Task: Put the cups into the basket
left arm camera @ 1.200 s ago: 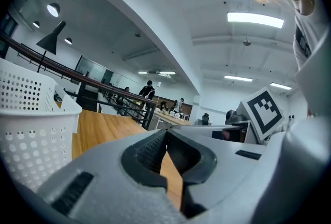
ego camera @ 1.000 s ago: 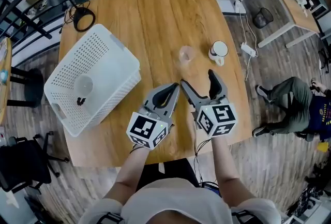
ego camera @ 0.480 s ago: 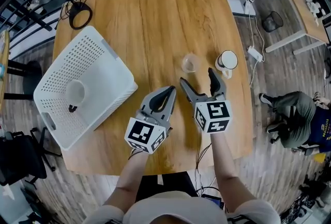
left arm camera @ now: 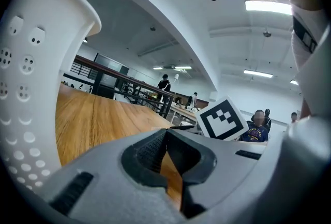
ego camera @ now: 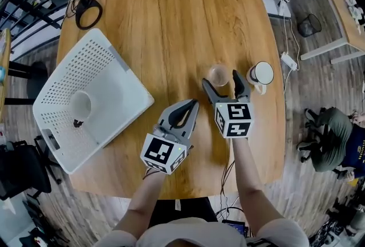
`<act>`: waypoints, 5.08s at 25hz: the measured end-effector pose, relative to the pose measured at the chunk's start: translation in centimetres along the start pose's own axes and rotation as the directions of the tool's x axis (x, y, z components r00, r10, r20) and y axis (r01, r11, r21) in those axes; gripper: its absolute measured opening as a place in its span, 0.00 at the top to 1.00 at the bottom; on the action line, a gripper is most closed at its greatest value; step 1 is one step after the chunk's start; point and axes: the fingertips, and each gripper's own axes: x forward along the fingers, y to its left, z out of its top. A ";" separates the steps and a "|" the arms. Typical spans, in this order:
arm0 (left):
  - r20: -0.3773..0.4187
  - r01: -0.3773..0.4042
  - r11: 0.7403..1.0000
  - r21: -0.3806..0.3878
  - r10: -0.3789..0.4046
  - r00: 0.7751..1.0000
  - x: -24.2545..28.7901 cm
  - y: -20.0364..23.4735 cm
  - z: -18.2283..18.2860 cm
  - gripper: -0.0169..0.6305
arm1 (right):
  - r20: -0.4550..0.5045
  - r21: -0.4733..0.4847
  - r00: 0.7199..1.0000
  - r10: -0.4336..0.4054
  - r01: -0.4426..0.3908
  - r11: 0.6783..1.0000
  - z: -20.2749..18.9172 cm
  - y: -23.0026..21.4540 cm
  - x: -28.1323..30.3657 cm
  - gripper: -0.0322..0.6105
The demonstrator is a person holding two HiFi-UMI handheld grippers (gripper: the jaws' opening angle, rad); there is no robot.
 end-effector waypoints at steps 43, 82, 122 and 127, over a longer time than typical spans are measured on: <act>0.087 0.046 0.998 0.037 -0.049 0.995 -5.2 -4.1 7.1 0.96 | 0.077 -0.086 0.997 -0.030 0.037 0.996 7.0 3.9 -7.3 0.44; 0.252 -0.135 0.984 0.115 0.103 0.962 -21.2 1.2 14.6 0.96 | 0.195 -0.202 0.972 0.132 -0.092 0.975 15.2 21.5 -14.0 0.43; 0.349 -0.347 0.936 0.056 0.307 0.886 -28.2 19.3 20.9 0.96 | 0.001 -0.402 0.823 0.568 -0.520 0.754 20.8 40.0 2.1 0.43; 0.361 -0.345 0.939 0.017 0.316 0.878 -28.3 20.5 21.0 0.96 | -0.074 -0.387 0.815 0.575 -0.555 0.736 17.8 39.7 4.8 0.43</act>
